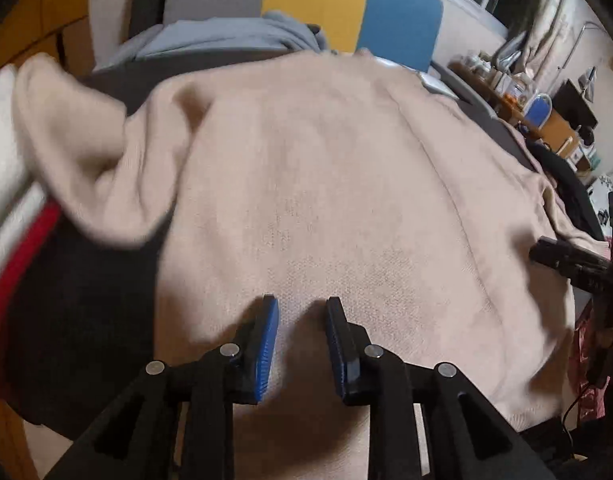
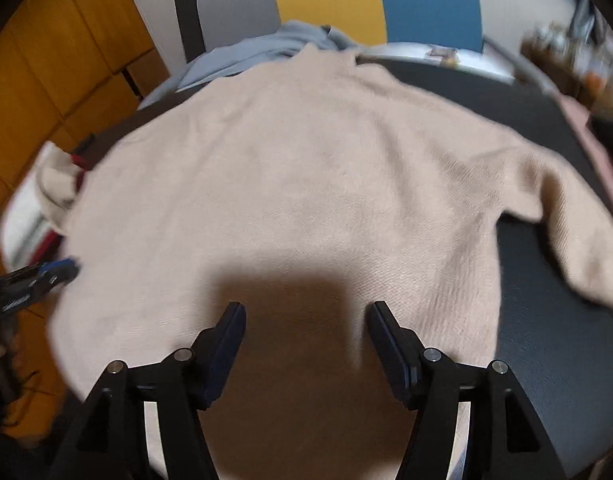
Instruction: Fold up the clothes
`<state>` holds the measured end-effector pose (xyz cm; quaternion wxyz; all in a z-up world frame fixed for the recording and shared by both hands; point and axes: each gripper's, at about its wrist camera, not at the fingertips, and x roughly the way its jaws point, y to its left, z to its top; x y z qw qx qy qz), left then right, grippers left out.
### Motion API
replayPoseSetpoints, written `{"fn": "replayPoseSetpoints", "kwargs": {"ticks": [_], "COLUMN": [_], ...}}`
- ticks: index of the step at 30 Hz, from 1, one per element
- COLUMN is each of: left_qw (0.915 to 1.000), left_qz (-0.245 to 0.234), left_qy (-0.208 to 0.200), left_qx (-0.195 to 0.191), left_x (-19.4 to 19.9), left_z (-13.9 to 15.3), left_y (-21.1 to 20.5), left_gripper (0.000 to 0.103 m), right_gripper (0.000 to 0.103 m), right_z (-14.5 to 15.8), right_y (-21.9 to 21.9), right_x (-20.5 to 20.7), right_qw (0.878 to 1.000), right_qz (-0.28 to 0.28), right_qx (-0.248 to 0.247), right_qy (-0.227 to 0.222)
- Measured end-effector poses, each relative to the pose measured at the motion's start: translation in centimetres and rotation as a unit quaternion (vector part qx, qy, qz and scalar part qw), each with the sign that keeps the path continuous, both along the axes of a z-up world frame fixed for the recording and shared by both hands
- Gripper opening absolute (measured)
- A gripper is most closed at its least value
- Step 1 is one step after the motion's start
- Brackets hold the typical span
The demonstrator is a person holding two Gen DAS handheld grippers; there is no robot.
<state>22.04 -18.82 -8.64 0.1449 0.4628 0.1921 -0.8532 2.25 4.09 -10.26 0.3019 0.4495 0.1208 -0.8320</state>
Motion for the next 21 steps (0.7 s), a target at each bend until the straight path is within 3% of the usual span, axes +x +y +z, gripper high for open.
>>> {"fn": "replayPoseSetpoints", "kwargs": {"ticks": [2, 4, 7, 11, 15, 18, 21], "left_qw": [0.9999, 0.9997, 0.9983, 0.9953, 0.9936, 0.9914, 0.9897], "left_qz": [0.01, 0.019, 0.006, -0.041, -0.076, -0.107, -0.126], "left_qy": [0.0, -0.007, 0.045, 0.083, 0.079, 0.061, 0.045], "left_qx": [0.007, 0.015, 0.037, -0.026, -0.03, -0.044, -0.051], "left_x": [0.3, -0.4, -3.1, -10.0, -15.9, -16.5, -17.1], "left_z": [-0.4, 0.0, 2.1, 3.7, 2.9, 1.4, -0.4], "left_y": [0.2, 0.0, -0.1, 1.5, 3.0, 4.4, 5.4], "left_gripper": [0.024, 0.022, 0.024, 0.024, 0.024, 0.025, 0.025], "right_gripper": [0.067, 0.077, 0.085, 0.09, 0.09, 0.09, 0.086], "right_z": [-0.9, -1.3, -1.2, -0.9, 0.3, 1.4, 1.7], "right_y": [-0.6, 0.1, 0.2, 0.9, 4.6, 12.0, 22.0], "right_x": [-0.2, -0.5, -0.1, -0.1, -0.7, -1.8, -3.3], "right_qw": [1.0, 1.0, 1.0, 0.999, 0.996, 0.98, 0.936], "right_qz": [-0.004, -0.009, -0.007, -0.012, -0.067, -0.176, -0.288], "right_qx": [0.014, 0.009, 0.002, -0.026, -0.059, -0.087, -0.185], "right_qy": [0.016, 0.023, 0.03, 0.022, 0.01, -0.019, -0.078]}}
